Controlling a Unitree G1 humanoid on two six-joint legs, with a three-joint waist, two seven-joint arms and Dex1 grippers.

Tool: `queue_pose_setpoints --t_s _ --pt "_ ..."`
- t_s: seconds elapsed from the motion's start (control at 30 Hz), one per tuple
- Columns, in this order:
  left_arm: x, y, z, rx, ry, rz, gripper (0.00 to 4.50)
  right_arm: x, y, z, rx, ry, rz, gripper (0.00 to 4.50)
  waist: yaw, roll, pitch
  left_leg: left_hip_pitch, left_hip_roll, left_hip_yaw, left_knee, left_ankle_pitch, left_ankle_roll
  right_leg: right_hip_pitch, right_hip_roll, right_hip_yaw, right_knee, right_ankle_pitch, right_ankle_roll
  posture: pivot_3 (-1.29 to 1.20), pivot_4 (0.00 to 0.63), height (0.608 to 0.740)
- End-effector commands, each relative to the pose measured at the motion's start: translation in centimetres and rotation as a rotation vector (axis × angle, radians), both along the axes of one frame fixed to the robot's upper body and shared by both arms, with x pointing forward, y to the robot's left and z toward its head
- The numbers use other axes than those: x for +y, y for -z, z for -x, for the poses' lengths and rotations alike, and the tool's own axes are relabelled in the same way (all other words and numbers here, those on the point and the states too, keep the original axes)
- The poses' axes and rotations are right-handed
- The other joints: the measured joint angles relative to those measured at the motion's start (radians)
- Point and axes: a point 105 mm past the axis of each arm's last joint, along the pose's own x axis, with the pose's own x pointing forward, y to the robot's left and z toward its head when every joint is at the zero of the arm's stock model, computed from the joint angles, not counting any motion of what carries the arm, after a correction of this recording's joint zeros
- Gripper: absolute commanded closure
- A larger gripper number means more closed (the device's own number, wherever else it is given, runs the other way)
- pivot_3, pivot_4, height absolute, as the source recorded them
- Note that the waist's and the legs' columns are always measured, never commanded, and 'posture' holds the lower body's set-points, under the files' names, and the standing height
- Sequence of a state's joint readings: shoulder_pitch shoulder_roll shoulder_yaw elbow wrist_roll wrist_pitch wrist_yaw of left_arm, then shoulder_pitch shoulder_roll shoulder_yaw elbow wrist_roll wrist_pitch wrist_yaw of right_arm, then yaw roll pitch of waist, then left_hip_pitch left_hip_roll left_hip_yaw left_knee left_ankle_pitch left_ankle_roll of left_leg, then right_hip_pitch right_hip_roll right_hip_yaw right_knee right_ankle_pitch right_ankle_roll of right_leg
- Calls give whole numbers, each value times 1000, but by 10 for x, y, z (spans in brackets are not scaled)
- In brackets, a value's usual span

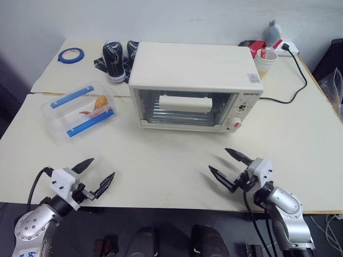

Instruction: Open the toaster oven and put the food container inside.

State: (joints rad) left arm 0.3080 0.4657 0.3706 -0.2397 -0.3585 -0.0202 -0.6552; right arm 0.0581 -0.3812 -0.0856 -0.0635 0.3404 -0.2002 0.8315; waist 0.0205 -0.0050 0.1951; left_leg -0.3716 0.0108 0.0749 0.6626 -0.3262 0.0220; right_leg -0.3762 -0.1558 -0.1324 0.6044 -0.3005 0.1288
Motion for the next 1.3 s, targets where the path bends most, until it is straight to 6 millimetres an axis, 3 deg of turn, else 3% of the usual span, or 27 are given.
queue_pose_setpoints --t_s 0.03,0.13,0.23,0.57,0.77,0.97,1.23,1.3 --pt "-9 -20 1 -29 67 34 0 2 -18 2 -33 -59 -35 26 0 0 0 0 1 0 0 0 0 0 1 0 0 0 0 0 150 740" --pt "-13 -68 5 -138 193 255 0 2 -47 -2 -51 -123 -66 26 -1 2 1 0 3 0 2 0 -1 0 2 1 0 0 -1 0 150 740" --pt "-24 -91 7 -72 392 275 0 4 -76 -12 -28 -189 -84 26 -2 3 2 0 5 -1 4 -1 -2 0 1 3 -1 0 -4 0 150 740" --pt "-48 -110 -6 -103 532 247 0 31 -121 -48 -43 -225 -95 26 -12 6 2 -1 5 3 4 -1 -3 -1 7 1 0 0 -4 0 150 740" --pt "-44 -99 -8 -75 525 247 0 52 -126 -43 -74 -339 -47 26 -22 6 2 -1 5 4 4 -1 -3 -1 7 2 1 0 -4 0 150 740" --pt "-32 -96 -13 -74 475 262 0 72 -125 -21 -83 -464 -21 26 -22 6 2 -1 5 4 4 -1 -3 -2 7 2 1 0 -4 0 150 740" --pt "-11 -97 -16 -68 418 280 0 64 -84 19 -56 -543 157 26 -21 6 2 -1 5 4 3 -1 -3 -2 7 2 0 0 -4 0 150 740" --pt "-11 -104 -20 -82 426 298 396 62 -73 25 -39 -550 190 0 -21 6 2 -1 5 4 3 -1 -3 -2 7 3 0 0 -4 0 150 740"
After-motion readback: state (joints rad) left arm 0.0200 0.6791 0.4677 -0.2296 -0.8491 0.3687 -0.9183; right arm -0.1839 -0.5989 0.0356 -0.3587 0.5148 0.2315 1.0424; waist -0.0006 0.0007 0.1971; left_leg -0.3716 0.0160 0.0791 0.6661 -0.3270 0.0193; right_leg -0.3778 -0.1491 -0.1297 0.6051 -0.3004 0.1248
